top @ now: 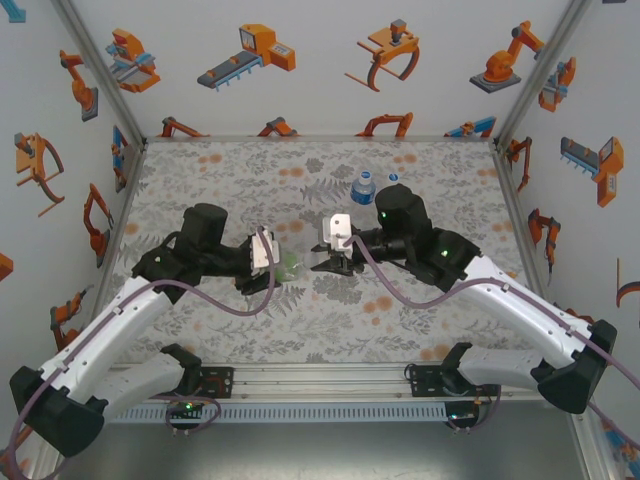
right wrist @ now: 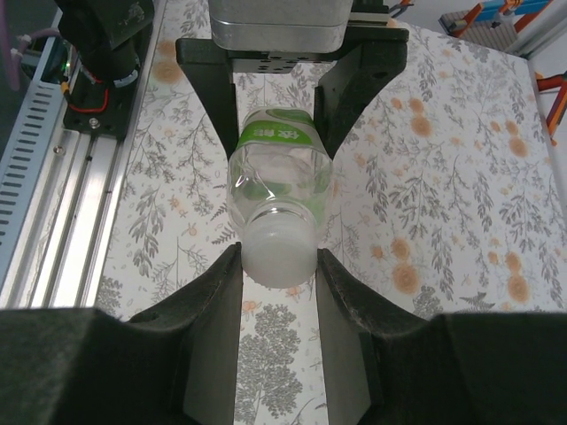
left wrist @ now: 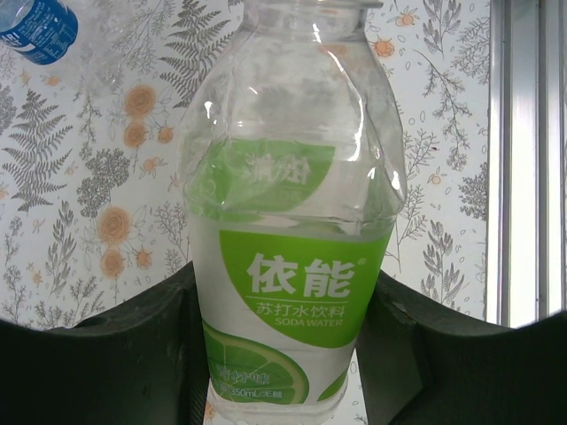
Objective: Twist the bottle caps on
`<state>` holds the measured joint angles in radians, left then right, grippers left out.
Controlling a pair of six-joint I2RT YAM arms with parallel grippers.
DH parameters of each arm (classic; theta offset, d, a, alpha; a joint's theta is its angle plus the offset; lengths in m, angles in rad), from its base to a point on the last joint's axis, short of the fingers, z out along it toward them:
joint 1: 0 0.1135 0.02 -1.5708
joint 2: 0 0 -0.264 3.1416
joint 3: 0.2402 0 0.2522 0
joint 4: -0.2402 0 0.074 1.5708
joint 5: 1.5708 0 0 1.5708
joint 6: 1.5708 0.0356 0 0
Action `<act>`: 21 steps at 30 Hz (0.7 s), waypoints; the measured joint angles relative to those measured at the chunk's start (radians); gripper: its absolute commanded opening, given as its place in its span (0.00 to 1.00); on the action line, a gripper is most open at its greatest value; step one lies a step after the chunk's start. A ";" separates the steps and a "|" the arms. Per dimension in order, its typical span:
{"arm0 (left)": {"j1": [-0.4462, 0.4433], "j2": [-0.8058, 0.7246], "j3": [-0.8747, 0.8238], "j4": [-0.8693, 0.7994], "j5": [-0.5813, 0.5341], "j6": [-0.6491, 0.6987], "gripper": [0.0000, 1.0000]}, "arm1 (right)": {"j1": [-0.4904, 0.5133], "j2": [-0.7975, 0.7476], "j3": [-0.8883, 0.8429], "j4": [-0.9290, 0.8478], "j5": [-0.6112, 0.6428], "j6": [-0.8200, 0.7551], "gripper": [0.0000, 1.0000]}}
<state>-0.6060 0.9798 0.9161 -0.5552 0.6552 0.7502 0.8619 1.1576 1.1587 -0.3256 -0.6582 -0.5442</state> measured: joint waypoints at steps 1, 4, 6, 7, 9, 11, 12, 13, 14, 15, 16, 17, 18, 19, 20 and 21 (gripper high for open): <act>0.001 0.005 0.005 -0.006 0.000 0.003 0.00 | 0.000 0.002 0.000 0.000 0.000 -0.005 0.07; 0.005 0.019 0.013 -0.018 -0.006 0.014 0.00 | 0.000 0.016 0.005 -0.005 0.010 -0.003 0.01; 0.010 0.032 0.018 -0.024 -0.016 0.023 0.00 | -0.002 0.036 0.018 -0.017 0.022 0.026 0.00; 0.014 0.038 0.021 -0.027 -0.017 0.027 0.00 | -0.005 0.045 0.023 -0.019 0.025 0.045 0.00; 0.026 0.056 0.031 -0.035 -0.019 0.039 0.00 | -0.016 0.065 0.034 -0.021 0.027 0.105 0.00; 0.039 0.077 0.045 -0.039 -0.018 0.050 0.00 | -0.032 0.082 0.039 -0.006 0.030 0.193 0.00; 0.047 0.089 0.052 -0.040 -0.015 0.055 0.00 | -0.040 0.089 0.039 0.003 0.035 0.242 0.00; 0.054 0.099 0.058 -0.039 -0.012 0.060 0.00 | -0.048 0.095 0.039 0.016 0.044 0.301 0.00; 0.063 0.110 0.063 -0.036 -0.007 0.066 0.00 | -0.056 0.102 0.039 0.029 0.055 0.371 0.00; 0.069 0.120 0.068 -0.033 -0.003 0.069 0.00 | -0.064 0.107 0.039 0.040 0.062 0.428 0.00; 0.076 0.130 0.072 -0.026 0.001 0.073 0.00 | -0.074 0.113 0.039 0.054 0.070 0.502 0.00; 0.082 0.138 0.075 -0.017 0.006 0.075 0.00 | -0.084 0.119 0.039 0.068 0.074 0.573 0.00; 0.087 0.145 0.078 -0.010 0.010 0.076 0.00 | -0.095 0.123 0.035 0.085 0.077 0.649 0.00; 0.092 0.153 0.082 -0.002 0.014 0.076 0.00 | -0.109 0.126 0.026 0.111 0.076 0.738 0.00; 0.095 0.159 0.084 0.008 0.016 0.076 0.00 | -0.122 0.127 0.013 0.137 0.075 0.823 0.00; 0.097 0.165 0.085 0.018 0.018 0.076 0.00 | -0.137 0.129 -0.001 0.164 0.072 0.914 0.00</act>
<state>-0.5091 1.1446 1.0008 -0.5369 0.6731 0.8261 0.7250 1.2865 1.1576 -0.1619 -0.5861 0.3695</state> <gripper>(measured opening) 0.518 0.352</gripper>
